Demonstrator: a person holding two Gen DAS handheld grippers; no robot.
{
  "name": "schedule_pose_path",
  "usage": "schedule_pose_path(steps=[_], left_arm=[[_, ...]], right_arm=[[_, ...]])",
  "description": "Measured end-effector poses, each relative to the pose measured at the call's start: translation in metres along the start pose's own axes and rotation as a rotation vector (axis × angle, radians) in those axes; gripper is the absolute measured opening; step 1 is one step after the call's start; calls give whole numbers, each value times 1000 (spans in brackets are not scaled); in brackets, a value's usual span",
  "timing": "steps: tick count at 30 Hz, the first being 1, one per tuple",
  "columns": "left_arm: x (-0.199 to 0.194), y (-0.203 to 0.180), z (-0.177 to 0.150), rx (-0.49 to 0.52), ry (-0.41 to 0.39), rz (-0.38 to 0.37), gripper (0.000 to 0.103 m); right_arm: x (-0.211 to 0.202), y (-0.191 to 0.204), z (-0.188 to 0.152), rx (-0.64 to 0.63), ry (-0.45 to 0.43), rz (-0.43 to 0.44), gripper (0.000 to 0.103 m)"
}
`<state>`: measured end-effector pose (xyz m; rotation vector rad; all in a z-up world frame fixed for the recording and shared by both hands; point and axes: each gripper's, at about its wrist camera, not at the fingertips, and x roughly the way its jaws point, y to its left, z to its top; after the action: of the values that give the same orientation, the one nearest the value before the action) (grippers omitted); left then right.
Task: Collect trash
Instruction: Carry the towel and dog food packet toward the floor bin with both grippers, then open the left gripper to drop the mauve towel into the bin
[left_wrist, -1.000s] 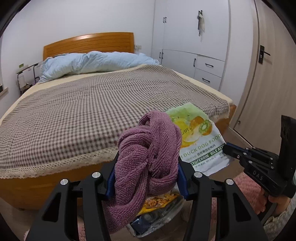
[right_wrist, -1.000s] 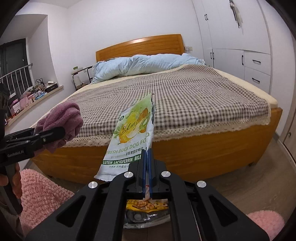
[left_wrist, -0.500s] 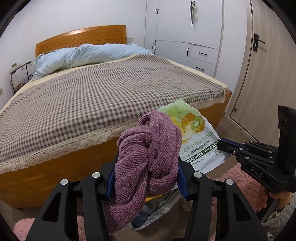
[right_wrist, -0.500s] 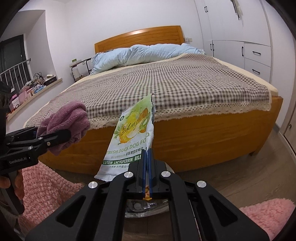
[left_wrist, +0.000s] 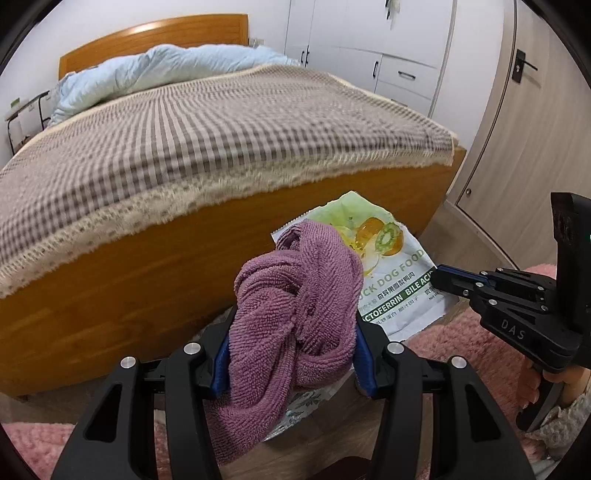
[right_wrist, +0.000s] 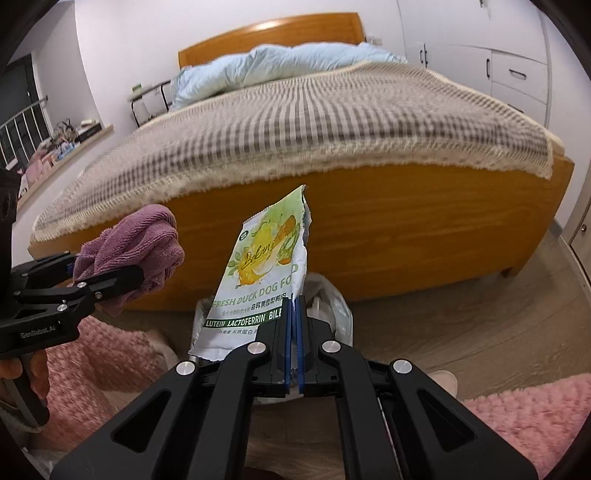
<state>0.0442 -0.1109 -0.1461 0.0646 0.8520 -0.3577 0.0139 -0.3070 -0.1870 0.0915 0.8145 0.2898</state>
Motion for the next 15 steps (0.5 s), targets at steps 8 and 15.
schedule_pose_path(steps=[8, 15], left_arm=[[46, 17, -17, -55, 90, 16, 50], [82, 37, -29, -122, 145, 29, 50]], right_arm=[[40, -5, -7, -22, 87, -14, 2], [60, -9, -10, -35, 131, -33, 2]])
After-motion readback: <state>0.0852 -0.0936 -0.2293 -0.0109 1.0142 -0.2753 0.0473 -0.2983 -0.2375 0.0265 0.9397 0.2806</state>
